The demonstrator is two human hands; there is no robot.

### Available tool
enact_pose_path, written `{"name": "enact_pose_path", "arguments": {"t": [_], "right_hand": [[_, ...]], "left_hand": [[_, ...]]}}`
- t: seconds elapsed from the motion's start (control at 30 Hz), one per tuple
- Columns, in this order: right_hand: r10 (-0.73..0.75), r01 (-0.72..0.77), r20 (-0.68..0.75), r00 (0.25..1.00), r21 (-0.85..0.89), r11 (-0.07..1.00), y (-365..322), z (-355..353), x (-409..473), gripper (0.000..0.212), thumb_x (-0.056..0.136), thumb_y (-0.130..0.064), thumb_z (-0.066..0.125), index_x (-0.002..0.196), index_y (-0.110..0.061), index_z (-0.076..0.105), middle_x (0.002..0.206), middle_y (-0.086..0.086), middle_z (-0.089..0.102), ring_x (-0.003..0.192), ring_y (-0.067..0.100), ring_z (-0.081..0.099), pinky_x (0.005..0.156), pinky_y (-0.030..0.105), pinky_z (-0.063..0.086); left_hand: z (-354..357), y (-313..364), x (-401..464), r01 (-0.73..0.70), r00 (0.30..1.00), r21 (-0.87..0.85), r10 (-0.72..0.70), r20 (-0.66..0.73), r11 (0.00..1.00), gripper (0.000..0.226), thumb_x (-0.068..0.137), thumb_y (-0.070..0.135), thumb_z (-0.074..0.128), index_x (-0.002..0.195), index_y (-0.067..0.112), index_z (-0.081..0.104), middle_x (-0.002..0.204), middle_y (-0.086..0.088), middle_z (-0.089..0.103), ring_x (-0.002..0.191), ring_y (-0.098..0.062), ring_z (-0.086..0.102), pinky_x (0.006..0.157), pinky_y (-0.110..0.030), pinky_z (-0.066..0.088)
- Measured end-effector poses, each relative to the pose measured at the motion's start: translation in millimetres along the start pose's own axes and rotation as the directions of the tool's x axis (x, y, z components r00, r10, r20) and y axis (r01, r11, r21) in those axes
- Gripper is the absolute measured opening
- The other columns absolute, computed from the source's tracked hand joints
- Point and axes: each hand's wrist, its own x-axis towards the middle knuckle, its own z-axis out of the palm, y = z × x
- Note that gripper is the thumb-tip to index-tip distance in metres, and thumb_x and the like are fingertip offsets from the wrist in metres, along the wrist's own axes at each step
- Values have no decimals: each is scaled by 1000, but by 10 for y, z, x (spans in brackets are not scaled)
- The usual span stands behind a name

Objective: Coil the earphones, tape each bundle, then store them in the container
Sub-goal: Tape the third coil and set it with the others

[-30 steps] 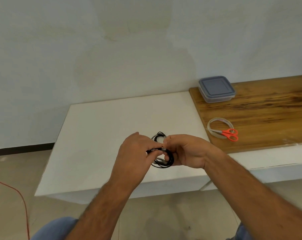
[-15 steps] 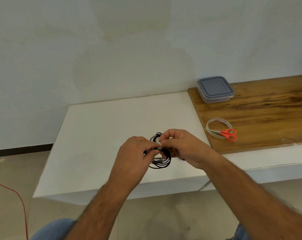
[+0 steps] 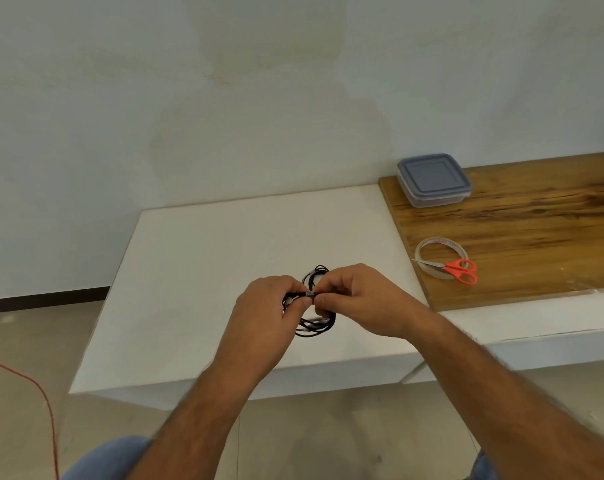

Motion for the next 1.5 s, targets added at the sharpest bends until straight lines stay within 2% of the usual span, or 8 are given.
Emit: {"name": "enact_pose_path", "arguments": {"t": [0.1, 0.23, 0.3, 0.43, 0.67, 0.93, 1.33, 1.5], "right_hand": [[11, -10, 44, 999, -27, 1000, 10, 4, -6, 15, 94, -15, 59, 91, -10, 73, 80, -2, 71, 74, 1, 64, 72, 14, 48], [-6, 7, 10, 1000, -45, 999, 58, 35, -8, 24, 90, -15, 65, 111, -25, 70, 96, -8, 72, 93, 4, 67, 88, 20, 52], [-38, 36, -28, 999, -84, 996, 56, 50, -10, 30, 88, -12, 67, 113, -29, 67, 98, -9, 72, 94, 3, 67, 89, 20, 53], [-118, 104, -73, 990, -170, 980, 6, 58, -26, 23, 88, -10, 66, 98, -30, 63, 91, -10, 71, 84, 0, 66, 77, 13, 51], [-264, 219, -72, 962, -376, 900, -37, 84, -21, 20, 87, -20, 68, 106, -27, 72, 99, -13, 71, 91, 6, 63, 84, 29, 53], [-397, 317, -92, 913, -452, 834, -49, 113, -14, 14, 85, -25, 69, 97, -24, 76, 92, -12, 73, 85, 7, 66, 71, 37, 56], [-269, 182, -165, 949, -411, 893, -73, 174, -32, 11, 77, -28, 58, 80, -25, 68, 79, -13, 67, 76, 9, 60, 69, 37, 54], [-204, 154, -178, 963, -257, 954, -56, 199, -26, 6, 79, -21, 62, 79, -24, 67, 76, -17, 67, 80, 3, 62, 74, 33, 55]], "left_hand": [[-14, -4, -1, 82, 996, -88, -78, 48, 993, 8, 92, 32, 60, 87, 32, 67, 83, 17, 64, 82, 2, 57, 65, -12, 37], [-15, -50, 8, 241, 966, -238, -211, 146, 941, 17, 89, 31, 63, 74, 25, 67, 59, 13, 55, 54, -3, 46, 58, -23, 36], [-20, -64, 18, 335, 937, -311, -278, 213, 889, 20, 89, 28, 63, 72, 18, 67, 62, 6, 56, 60, -8, 48, 63, -27, 39], [-64, -53, 37, 476, 872, -482, -324, 367, 735, 20, 89, 22, 63, 71, 18, 69, 64, 3, 62, 76, -15, 61, 90, -39, 50], [-130, -51, 52, 577, 812, -583, -325, 486, 572, 23, 90, 16, 63, 67, 16, 66, 65, 0, 59, 71, -15, 63, 79, -37, 52], [-126, -58, 62, 581, 811, -584, -343, 475, 566, 20, 88, 15, 64, 68, 13, 65, 64, 0, 59, 68, -13, 62, 71, -34, 50], [-118, -42, 42, 563, 825, -592, -342, 450, 577, 13, 88, 22, 68, 80, 13, 74, 69, 0, 65, 74, -12, 63, 76, -37, 53], [-66, -43, 38, 488, 872, -526, -357, 336, 696, 15, 87, 22, 67, 76, 17, 76, 70, 1, 69, 75, -11, 63, 86, -39, 53]]}}
